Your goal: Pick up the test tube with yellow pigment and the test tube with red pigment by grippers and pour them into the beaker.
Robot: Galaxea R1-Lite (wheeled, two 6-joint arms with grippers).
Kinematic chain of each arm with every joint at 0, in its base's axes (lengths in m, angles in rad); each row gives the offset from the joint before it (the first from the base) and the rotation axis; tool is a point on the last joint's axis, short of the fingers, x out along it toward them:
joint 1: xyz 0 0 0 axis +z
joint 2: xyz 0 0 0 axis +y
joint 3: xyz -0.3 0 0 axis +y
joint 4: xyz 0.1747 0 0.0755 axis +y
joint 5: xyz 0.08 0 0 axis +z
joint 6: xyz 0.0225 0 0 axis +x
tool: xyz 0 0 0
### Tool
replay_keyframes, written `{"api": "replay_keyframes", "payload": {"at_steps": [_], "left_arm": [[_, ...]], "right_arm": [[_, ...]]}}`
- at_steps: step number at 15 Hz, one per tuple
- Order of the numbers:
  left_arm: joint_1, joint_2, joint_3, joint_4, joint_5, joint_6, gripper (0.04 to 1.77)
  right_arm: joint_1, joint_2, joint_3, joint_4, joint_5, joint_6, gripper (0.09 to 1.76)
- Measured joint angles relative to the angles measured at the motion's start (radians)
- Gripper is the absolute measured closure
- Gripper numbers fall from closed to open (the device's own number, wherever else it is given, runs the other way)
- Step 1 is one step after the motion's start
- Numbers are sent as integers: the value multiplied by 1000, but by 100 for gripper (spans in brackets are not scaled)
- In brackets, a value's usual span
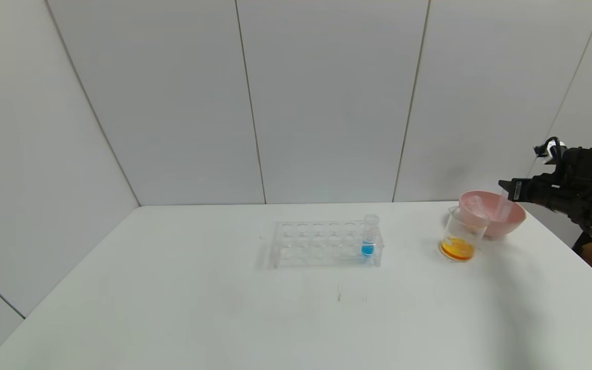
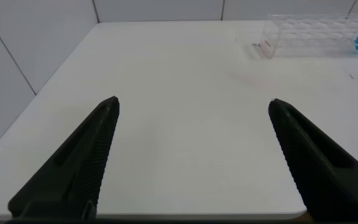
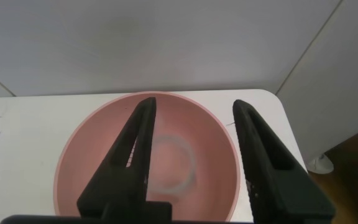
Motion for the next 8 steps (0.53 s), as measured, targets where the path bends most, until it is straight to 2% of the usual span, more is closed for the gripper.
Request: {"api": "replay_keyframes", "payload": {"at_steps": [4,8], "left_arm": [[0,0,0,0,0,0,9],[0,0,0,0,0,0,9]], "right_arm": [[-1,-11,9,6,-1,1,60],[-1,-21,13,8,-1,0,41]]}}
